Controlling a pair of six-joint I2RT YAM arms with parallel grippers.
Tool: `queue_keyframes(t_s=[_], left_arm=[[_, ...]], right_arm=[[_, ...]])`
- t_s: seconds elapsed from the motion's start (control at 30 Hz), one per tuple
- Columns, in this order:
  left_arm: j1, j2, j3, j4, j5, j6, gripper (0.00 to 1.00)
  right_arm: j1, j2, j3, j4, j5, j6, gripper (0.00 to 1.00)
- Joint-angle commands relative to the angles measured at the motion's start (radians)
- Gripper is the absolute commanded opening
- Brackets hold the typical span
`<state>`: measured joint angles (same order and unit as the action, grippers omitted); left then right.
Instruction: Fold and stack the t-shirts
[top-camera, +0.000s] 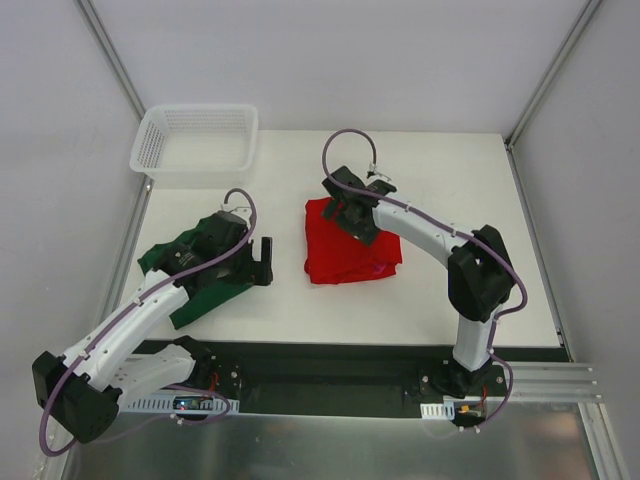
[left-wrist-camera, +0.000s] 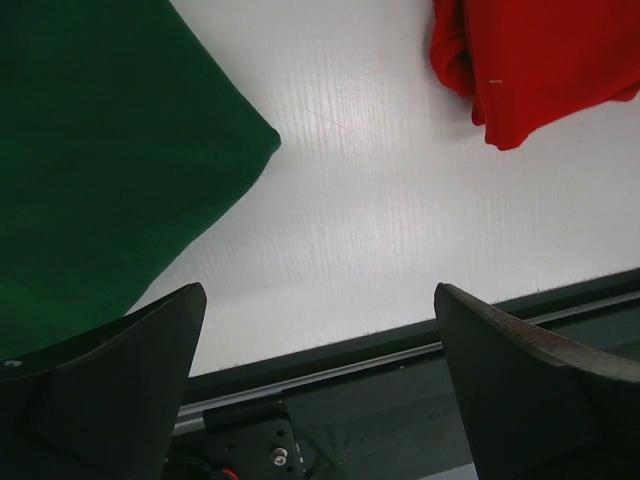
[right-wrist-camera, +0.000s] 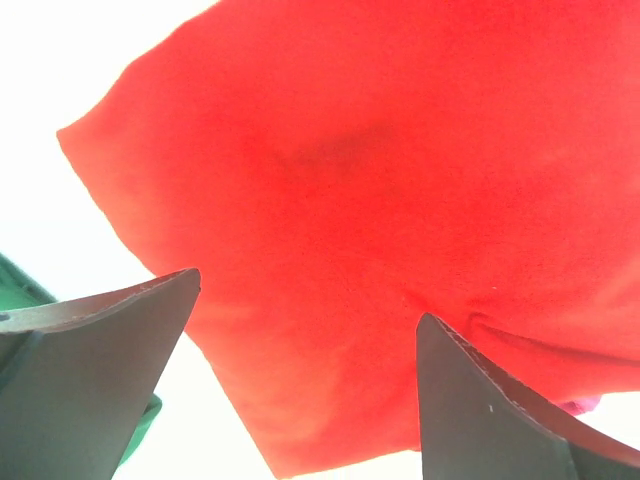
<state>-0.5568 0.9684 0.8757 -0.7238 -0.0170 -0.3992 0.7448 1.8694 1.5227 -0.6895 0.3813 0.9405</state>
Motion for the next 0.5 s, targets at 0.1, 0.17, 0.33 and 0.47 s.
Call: queue_keyframes(t_s=[0.1, 0.17, 0.33, 0.47], left_arm=[[-0.005, -0.089, 0.088, -0.06, -0.274, -0.174, 0.99], [0.0, -0.152, 0.083, -0.074, -0.334, -0.223, 0.99], [0.148, -0.252, 0.046, -0.12, -0.29, -0.25, 0.99], [0.363, -0.31, -0.001, -0.163, -0.141, -0.215, 0.99]], right_arm=[[0.024, -0.044, 0.165, 0.013, -0.049, -0.351, 0.96], [0.022, -0.035, 0.229, 0.042, -0.111, -0.559, 0.96], [-0.025, 0.06, 0.398, -0.025, -0.543, -0.877, 0.96], [-0.071, 0.183, 0.507, -0.027, -0.826, -0.869, 0.96]])
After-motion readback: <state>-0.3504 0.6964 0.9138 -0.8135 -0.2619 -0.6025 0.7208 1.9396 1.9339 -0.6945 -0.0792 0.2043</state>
